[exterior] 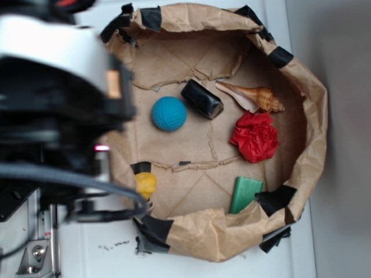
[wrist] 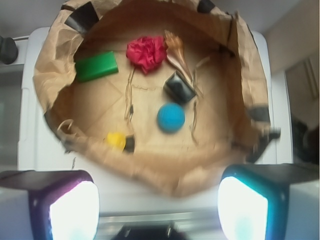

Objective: Grab the black box.

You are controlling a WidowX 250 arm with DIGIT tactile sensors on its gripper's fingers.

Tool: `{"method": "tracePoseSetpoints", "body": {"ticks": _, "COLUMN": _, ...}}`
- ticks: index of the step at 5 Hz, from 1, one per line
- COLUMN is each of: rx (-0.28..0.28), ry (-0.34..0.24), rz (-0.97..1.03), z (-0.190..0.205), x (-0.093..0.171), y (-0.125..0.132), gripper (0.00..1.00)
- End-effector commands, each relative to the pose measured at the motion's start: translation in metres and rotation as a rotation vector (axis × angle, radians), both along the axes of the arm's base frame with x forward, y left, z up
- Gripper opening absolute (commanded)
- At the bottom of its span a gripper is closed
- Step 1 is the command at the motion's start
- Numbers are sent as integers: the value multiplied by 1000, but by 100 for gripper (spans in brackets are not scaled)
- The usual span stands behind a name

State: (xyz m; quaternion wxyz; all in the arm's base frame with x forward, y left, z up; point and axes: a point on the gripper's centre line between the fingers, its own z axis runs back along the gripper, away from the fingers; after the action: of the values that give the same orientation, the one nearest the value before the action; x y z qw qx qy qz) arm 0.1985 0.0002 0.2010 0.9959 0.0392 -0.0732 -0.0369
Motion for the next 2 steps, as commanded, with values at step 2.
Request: {"method": "tracePoseSetpoints", "body": {"ticks": 2, "rx": 130, "ry": -17, "rz": -260, "z": -75, "x": 47, "y": 38, "gripper": 100}}
